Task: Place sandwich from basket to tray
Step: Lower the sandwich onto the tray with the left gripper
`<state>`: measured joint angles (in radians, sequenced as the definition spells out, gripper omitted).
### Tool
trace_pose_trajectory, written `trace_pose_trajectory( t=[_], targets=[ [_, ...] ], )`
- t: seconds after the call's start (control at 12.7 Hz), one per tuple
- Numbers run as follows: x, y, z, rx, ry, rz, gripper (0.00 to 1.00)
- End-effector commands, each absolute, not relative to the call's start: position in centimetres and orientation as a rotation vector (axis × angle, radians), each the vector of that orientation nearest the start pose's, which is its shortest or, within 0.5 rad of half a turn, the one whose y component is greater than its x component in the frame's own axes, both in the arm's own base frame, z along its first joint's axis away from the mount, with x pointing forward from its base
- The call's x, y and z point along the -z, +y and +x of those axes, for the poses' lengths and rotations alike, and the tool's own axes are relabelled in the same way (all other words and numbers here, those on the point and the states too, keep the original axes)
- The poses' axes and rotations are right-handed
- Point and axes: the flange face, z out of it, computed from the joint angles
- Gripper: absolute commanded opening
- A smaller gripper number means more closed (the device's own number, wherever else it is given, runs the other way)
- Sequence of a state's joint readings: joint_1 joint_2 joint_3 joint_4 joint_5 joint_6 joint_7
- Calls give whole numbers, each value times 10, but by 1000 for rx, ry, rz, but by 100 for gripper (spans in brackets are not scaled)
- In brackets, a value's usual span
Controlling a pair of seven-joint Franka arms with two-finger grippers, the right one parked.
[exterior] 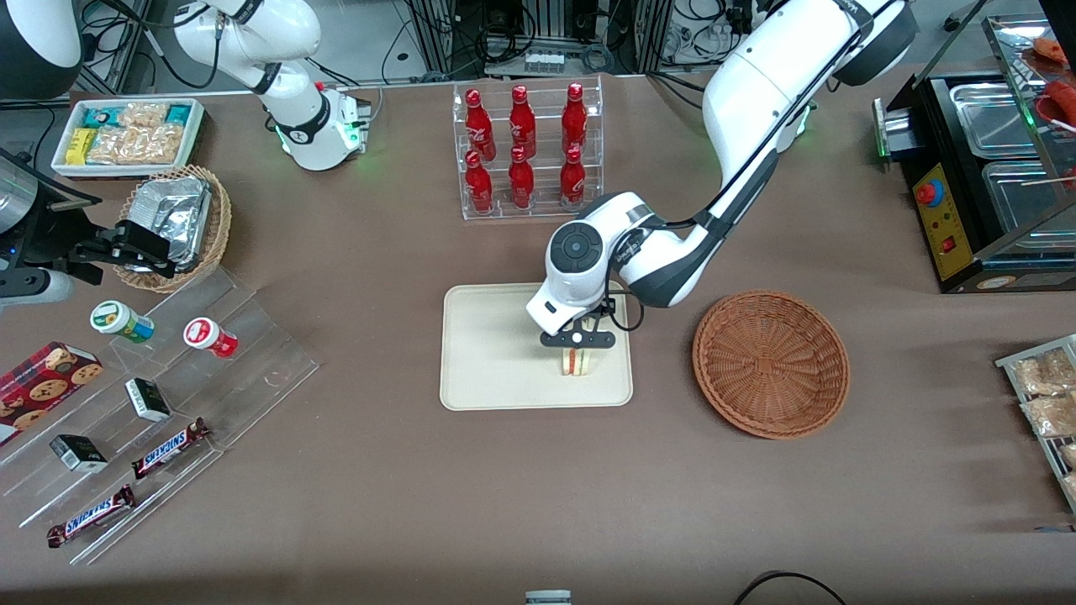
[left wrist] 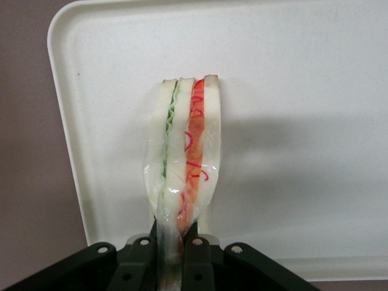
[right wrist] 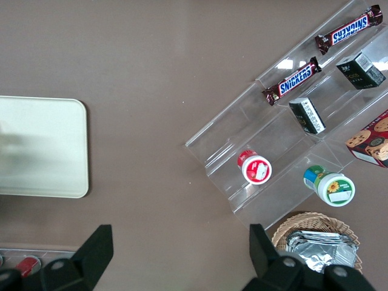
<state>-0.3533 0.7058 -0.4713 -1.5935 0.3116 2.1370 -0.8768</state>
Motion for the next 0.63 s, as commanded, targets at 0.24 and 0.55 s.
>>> trace_pose_trajectory(
  t=[0.24,0.55],
  targets=[
    [-254,-470,512,-79,-40,-3117,100],
    [-293,-463,516,-25,-171,-3104,100]
  ],
)
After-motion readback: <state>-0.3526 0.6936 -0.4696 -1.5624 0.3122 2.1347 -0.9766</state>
